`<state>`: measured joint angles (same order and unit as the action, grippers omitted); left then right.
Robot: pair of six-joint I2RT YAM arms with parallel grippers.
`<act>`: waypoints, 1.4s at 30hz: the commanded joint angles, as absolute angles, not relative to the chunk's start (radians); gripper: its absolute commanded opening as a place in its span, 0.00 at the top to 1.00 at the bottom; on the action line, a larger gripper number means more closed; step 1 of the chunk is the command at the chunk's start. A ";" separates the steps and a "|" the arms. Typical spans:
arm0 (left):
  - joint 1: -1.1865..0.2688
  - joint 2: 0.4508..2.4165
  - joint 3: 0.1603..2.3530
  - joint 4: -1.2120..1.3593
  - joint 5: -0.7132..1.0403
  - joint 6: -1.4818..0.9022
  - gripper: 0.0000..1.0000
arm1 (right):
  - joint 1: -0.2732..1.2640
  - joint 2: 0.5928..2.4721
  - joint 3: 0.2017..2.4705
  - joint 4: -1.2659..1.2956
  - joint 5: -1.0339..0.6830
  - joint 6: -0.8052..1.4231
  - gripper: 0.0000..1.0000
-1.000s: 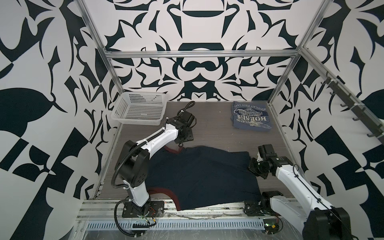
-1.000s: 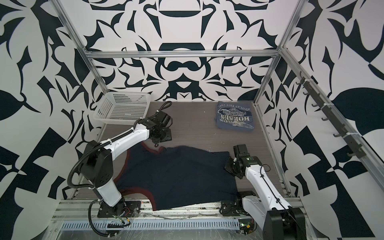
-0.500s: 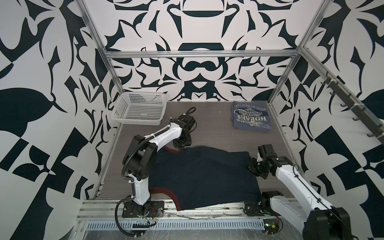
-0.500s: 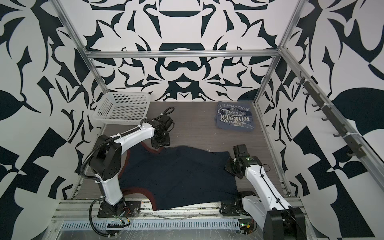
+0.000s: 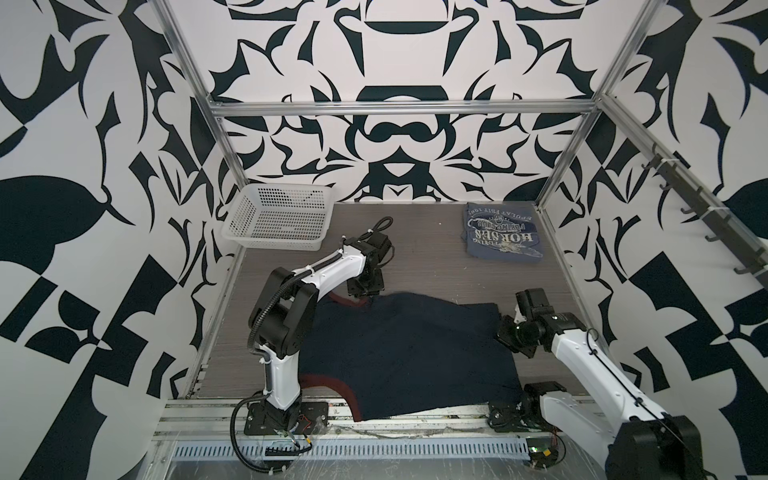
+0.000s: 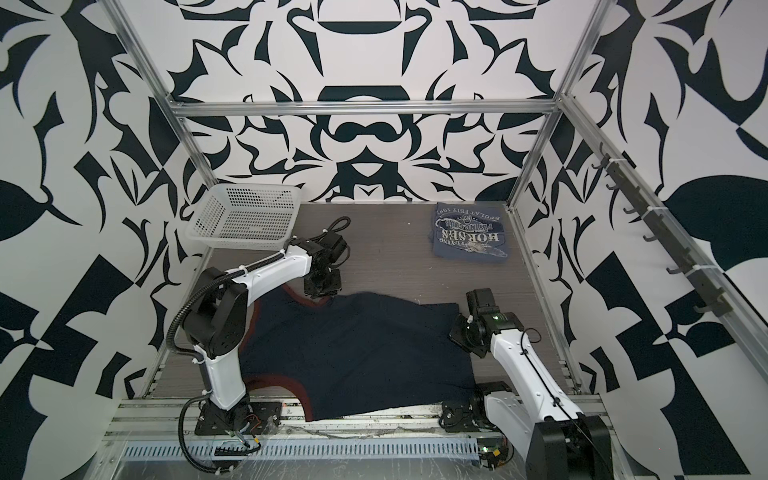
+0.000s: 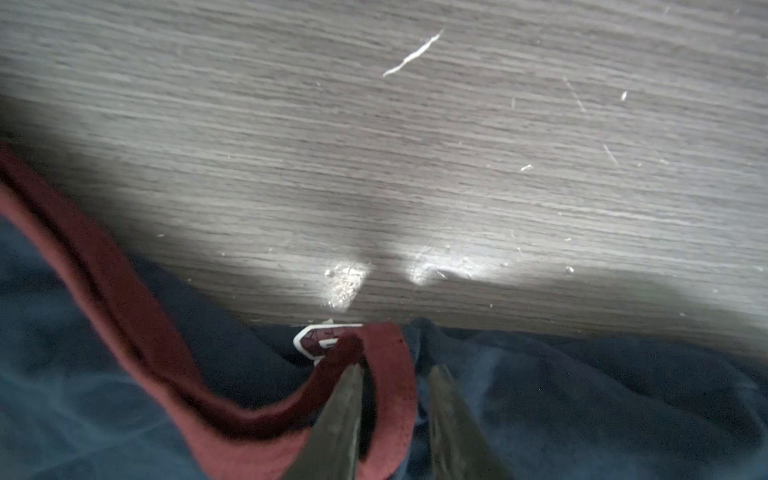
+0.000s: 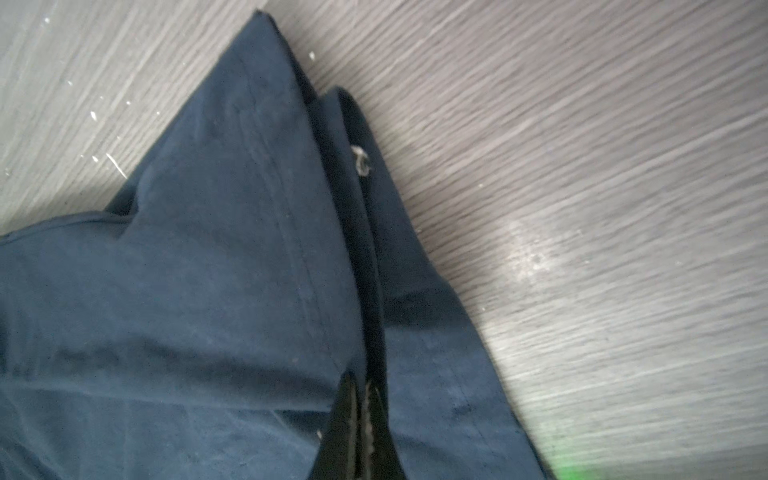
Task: Fold and stack the tank tops
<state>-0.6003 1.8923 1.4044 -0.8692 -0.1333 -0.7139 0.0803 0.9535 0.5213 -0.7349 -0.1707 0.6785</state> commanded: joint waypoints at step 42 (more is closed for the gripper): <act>-0.317 2.035 1.587 -0.377 -0.061 -0.704 1.00 | -0.119 1.837 1.422 -0.408 -0.155 0.534 1.00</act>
<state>-0.3256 2.0068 1.5269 -0.4019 -0.0437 -0.7269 -0.1028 1.8435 1.3399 -0.4316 -0.2008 0.5507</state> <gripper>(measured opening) 0.046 0.054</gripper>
